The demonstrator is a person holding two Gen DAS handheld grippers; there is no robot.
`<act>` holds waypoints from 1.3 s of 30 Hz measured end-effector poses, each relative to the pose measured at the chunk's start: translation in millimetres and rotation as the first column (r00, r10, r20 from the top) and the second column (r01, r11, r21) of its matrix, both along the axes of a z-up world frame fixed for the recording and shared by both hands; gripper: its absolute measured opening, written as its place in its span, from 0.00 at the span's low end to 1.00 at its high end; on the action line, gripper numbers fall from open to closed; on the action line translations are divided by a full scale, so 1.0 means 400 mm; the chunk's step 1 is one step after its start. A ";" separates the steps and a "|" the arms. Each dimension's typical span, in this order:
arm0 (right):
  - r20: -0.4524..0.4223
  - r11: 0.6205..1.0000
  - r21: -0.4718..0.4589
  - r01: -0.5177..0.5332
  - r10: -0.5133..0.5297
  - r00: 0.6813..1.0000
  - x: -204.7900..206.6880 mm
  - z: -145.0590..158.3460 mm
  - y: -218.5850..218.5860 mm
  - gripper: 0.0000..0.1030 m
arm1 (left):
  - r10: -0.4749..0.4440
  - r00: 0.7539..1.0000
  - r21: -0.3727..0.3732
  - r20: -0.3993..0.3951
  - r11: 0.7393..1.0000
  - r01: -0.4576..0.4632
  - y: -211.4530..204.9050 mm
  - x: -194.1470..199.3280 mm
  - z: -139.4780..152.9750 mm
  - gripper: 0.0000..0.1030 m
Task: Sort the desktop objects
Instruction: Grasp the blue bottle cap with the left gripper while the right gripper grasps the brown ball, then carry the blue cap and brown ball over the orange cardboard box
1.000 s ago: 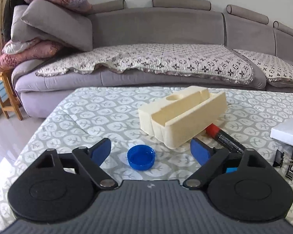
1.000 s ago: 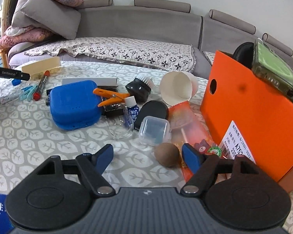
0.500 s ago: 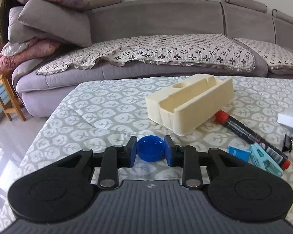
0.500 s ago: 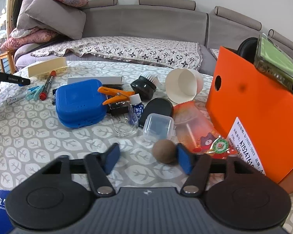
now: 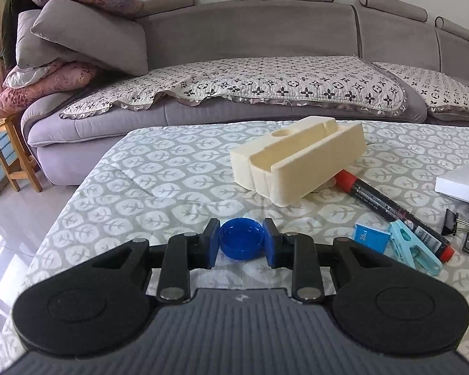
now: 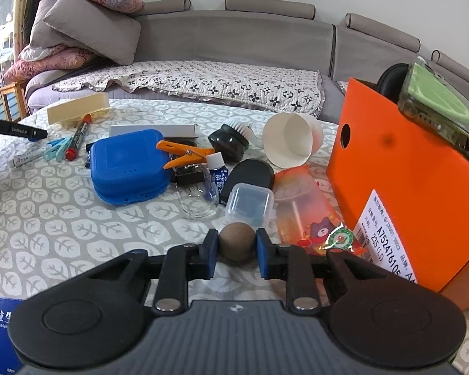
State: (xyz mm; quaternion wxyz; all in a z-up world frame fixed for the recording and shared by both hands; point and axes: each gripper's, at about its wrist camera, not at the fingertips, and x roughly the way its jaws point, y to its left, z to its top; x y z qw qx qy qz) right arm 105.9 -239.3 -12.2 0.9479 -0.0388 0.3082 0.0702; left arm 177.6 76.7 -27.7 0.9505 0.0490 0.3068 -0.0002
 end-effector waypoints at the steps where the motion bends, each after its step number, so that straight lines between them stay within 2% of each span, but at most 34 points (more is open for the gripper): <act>1: 0.002 1.000 0.001 -0.003 0.003 1.000 -0.002 0.002 0.000 0.22 | -0.002 1.000 0.000 -0.001 1.000 0.002 -0.001 -0.003 0.000 0.28; 14: 0.047 1.000 0.019 -0.025 0.024 0.999 -0.038 0.054 0.003 0.22 | -0.009 1.000 0.011 0.013 1.000 0.009 -0.050 -0.067 0.047 0.28; 20: 0.085 0.999 0.036 -0.034 0.031 0.996 -0.073 0.096 0.002 0.22 | -0.003 0.999 0.024 0.047 1.000 0.002 -0.119 -0.140 0.109 0.28; 31: 0.178 0.996 0.083 -0.038 0.023 0.984 -0.141 0.177 -0.029 0.22 | 0.062 0.993 0.047 0.097 0.997 -0.067 -0.260 -0.272 0.192 0.28; 39: 0.224 0.994 0.112 -0.005 -0.020 0.974 -0.172 0.210 -0.090 0.22 | 0.007 0.992 0.010 0.124 1.000 -0.008 -0.378 -0.310 0.206 0.28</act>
